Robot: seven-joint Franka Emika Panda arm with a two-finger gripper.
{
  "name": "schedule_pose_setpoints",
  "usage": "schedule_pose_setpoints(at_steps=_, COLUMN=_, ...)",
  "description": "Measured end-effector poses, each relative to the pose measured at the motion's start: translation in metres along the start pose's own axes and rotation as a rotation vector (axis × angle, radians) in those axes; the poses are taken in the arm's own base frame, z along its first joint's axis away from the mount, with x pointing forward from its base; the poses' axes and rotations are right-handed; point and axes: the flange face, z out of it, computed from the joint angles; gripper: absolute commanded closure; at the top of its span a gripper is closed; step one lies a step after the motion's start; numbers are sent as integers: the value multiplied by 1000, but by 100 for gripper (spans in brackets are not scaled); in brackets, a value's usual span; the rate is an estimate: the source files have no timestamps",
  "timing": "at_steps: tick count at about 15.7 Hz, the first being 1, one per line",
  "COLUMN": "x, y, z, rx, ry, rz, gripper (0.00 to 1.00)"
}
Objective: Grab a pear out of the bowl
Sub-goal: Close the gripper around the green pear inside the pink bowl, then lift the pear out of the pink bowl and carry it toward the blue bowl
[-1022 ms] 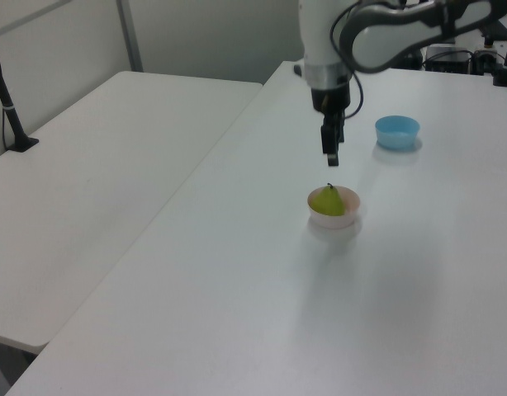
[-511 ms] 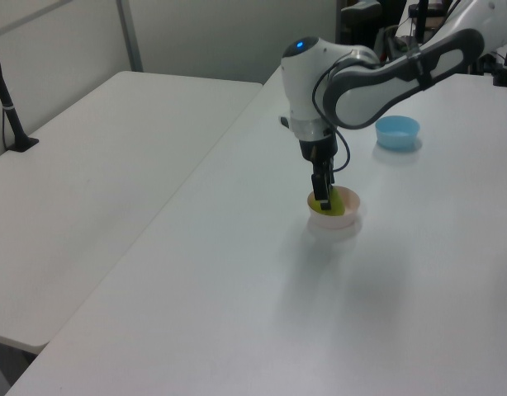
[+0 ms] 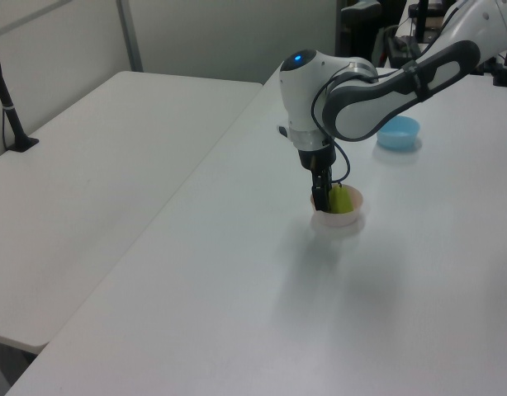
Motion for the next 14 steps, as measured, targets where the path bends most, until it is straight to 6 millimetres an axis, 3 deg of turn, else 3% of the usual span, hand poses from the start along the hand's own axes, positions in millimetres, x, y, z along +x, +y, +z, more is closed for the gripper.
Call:
schedule_pose_setpoints(at_steps=8, x=-3, y=7, z=-16, rx=2, ry=24, rz=22, gripper=61)
schedule_pose_setpoints(at_steps=11, x=-9, y=12, z=-34, rx=3, ry=31, rz=28, gripper=61)
schedule_pose_setpoints(at_steps=14, x=-22, y=21, z=-64, rx=6, ry=37, rz=41, gripper=61)
